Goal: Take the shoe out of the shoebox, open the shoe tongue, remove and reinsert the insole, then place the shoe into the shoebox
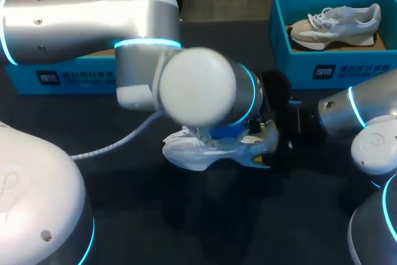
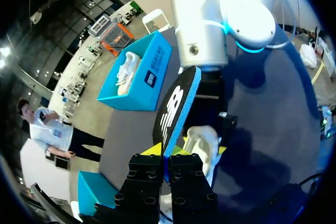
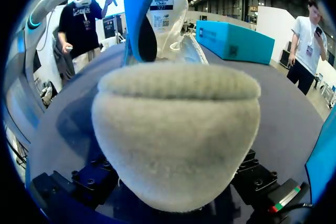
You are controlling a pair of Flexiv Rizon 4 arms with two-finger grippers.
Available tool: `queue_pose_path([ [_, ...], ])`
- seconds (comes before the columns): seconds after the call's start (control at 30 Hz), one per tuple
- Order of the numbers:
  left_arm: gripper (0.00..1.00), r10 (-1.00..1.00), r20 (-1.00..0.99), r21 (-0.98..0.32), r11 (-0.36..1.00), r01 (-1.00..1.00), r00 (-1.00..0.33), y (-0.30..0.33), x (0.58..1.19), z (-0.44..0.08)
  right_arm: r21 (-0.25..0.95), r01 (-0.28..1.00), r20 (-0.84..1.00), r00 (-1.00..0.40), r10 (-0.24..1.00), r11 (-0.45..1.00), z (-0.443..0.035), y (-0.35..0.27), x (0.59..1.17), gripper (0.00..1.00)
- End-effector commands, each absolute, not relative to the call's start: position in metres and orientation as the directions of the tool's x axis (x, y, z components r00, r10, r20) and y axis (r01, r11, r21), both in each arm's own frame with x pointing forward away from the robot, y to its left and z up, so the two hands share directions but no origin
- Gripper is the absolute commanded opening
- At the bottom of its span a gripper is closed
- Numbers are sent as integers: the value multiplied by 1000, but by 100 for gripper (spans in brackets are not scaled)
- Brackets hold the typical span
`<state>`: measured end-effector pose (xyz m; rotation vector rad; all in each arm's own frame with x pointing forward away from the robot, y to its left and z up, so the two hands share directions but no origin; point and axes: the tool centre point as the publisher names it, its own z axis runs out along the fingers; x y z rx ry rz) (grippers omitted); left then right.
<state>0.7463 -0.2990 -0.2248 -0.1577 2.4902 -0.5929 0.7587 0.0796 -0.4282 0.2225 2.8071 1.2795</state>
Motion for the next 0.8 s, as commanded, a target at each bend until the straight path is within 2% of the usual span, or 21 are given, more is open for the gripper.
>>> queue_pose_path([
  [0.03, 0, -178, -382, -479, 877, 29, -907, -294, 750, -218, 752, 111, 14, -988, 152, 650, -433, 80, 761, 0],
  [0.43, 0, -58, -242, -541, 837, 85, -969, -296, 737, -198, 752, 111, 14, -988, 152, 650, -433, 80, 761, 0],
  [0.8, 0, 72, -112, -664, 737, 129, -991, -301, 721, -174, 752, 111, 14, -988, 152, 650, -433, 80, 761, 0],
])
